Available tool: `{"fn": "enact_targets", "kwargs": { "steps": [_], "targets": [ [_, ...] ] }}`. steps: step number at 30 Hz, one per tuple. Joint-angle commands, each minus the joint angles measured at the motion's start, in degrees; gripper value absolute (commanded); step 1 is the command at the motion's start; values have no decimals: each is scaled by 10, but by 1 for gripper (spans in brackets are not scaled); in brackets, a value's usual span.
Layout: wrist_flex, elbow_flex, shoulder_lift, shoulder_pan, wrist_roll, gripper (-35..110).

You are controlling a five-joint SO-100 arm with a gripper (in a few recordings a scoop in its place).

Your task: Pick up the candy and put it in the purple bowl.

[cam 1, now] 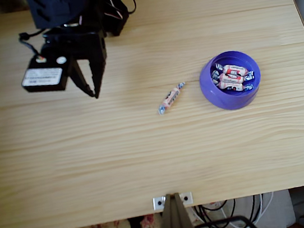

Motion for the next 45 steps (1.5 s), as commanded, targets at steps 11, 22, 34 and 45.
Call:
{"fn": "enact_targets", "kwargs": {
  "steps": [11, 22, 34, 45],
  "targets": [
    [-4, -12, 18, 3, 6, 0],
    [-4, -12, 18, 4, 7, 0],
    [-4, -12, 18, -27, -25, 0],
    [4, -15, 18, -35, 34, 0]
  ]
}}
